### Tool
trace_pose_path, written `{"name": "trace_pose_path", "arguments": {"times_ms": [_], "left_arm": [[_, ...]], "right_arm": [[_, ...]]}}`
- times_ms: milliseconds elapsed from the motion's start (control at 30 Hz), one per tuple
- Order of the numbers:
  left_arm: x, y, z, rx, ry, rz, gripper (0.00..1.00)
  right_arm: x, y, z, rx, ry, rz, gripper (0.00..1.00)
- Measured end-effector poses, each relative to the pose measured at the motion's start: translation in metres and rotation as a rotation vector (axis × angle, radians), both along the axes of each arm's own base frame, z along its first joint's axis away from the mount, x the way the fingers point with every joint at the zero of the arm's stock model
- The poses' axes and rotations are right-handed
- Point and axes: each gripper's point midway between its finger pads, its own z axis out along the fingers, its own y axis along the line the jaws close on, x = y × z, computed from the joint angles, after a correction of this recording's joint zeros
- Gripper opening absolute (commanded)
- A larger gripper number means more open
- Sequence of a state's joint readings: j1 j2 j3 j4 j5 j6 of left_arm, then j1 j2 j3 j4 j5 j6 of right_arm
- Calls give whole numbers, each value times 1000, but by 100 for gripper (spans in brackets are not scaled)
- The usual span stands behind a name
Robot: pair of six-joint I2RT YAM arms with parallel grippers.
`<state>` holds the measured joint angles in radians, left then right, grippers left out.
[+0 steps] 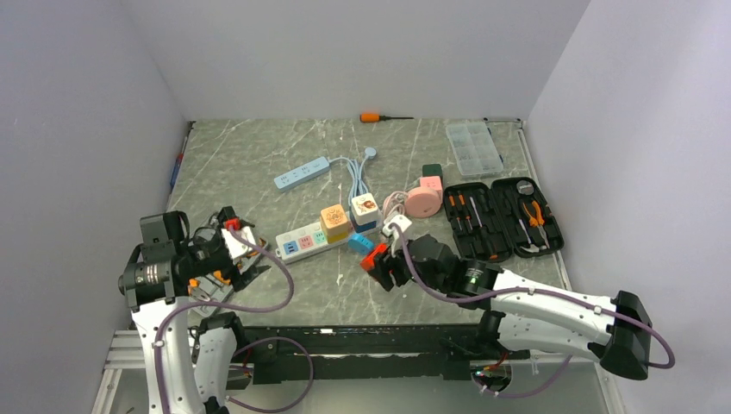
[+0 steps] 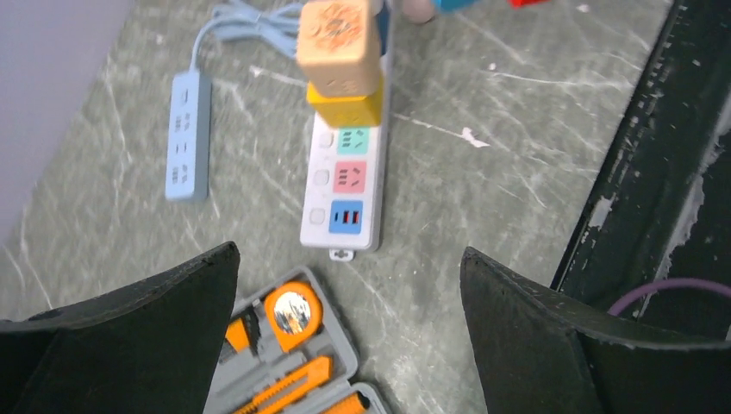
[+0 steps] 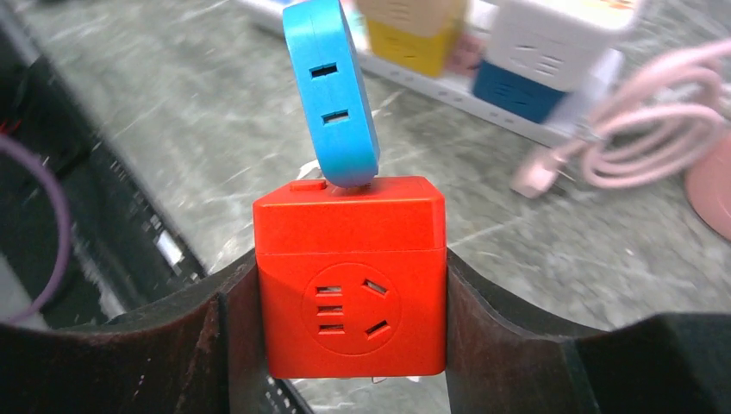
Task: Pull the plug off the socket
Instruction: Remove the plug from the socket.
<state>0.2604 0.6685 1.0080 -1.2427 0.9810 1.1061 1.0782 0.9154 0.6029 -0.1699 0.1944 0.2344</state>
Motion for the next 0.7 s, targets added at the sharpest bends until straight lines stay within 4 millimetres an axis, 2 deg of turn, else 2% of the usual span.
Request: {"name": "trace_pose_path", "arguments": {"times_ms": [267, 367, 500, 700], "left_arm": [[-39, -37, 11, -47, -40, -296, 99], [-53, -49, 9, -62, -29, -396, 99], [-68, -60, -2, -79, 7, -478, 99], [-72, -64, -11, -76, 9, -503, 96]], "right_arm": [[-48, 43, 1, -93, -85, 336, 0], [-59, 65, 13, -116, -137, 425, 0], [-66, 101, 41, -107, -206, 508, 0], [-74, 133, 63, -93, -269, 576, 0]]}}
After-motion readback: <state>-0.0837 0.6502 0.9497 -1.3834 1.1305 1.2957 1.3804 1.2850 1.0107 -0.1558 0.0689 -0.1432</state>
